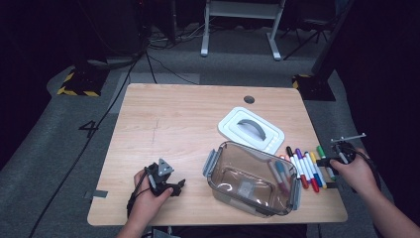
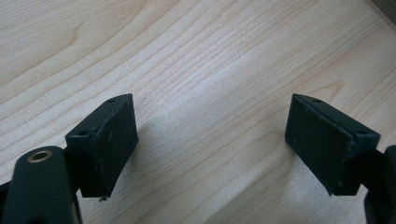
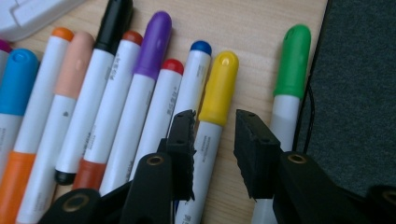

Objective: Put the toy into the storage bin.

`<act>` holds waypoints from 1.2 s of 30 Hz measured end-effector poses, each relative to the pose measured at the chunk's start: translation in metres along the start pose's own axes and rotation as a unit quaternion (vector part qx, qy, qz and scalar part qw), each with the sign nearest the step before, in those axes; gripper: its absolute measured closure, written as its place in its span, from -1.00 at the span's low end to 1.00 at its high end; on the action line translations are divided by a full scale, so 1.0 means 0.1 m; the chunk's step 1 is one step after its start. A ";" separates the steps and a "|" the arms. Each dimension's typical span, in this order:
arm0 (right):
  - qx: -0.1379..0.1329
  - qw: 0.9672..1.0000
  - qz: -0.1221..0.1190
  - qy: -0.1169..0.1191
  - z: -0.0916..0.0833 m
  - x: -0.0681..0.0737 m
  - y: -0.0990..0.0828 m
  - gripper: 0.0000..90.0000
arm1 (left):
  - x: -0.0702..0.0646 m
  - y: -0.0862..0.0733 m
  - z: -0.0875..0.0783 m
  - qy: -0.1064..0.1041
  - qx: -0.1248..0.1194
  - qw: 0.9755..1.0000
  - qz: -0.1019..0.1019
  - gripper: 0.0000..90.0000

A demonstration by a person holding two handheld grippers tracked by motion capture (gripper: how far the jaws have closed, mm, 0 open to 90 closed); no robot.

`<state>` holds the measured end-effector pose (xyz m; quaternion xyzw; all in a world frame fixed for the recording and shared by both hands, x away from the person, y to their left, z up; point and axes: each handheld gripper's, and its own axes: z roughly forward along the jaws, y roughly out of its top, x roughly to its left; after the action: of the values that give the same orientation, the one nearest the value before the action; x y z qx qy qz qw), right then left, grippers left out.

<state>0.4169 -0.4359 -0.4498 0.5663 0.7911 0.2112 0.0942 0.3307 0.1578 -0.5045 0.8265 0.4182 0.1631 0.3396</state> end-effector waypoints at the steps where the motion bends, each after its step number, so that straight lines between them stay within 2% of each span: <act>1: 0.002 1.000 0.000 0.000 0.02 0.00 -0.01 0.52 | 0.00 0.00 0.00 -0.001 0.002 1.000 0.000 -0.61; 5: 0.017 1.000 0.001 -0.008 0.08 0.01 -0.05 0.55 | 0.00 0.00 0.00 -0.001 0.002 1.000 0.000 -0.61; 6: 0.017 1.000 -0.002 -0.015 0.09 0.01 -0.05 0.53 | 0.00 0.00 0.00 -0.001 0.001 1.000 0.001 -0.61; 11: 0.018 1.000 0.001 -0.016 0.12 0.01 -0.04 0.57 | 0.00 0.00 0.00 -0.001 0.002 1.000 0.001 -0.61; 13: 0.028 0.999 -0.005 -0.023 0.15 0.02 -0.05 0.64 | 0.00 0.00 0.00 -0.001 0.002 1.000 0.001 -0.61; 15: 0.024 0.999 -0.012 -0.032 0.16 0.04 -0.05 0.68 | 0.00 0.00 0.00 -0.001 0.002 1.000 0.000 -0.61; 20: 0.025 0.999 -0.003 -0.036 0.16 0.03 -0.05 0.71 | 0.00 0.00 0.00 -0.001 0.002 1.000 0.001 -0.61; 24: 0.016 1.000 0.006 -0.026 0.06 0.01 -0.02 0.71 | 0.00 0.00 0.00 -0.001 0.002 1.000 0.001 -0.61; 29: -0.011 1.000 0.005 -0.007 -0.13 0.02 0.06 0.71 | 0.00 0.00 0.00 0.000 0.000 1.000 0.001 -0.61; 33: -0.033 0.999 0.001 0.010 -0.29 0.08 0.14 0.71 | 0.00 0.00 0.00 0.000 0.000 1.000 0.000 -0.61; 36: -0.048 0.999 -0.008 0.025 -0.42 0.18 0.22 0.71 | 0.00 0.00 0.00 0.000 0.000 1.000 0.000 -0.61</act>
<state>0.4134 -0.4231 -0.4006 0.5492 0.7868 0.2622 0.1034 0.3306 0.1577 -0.5045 0.8265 0.4186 0.1629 0.3394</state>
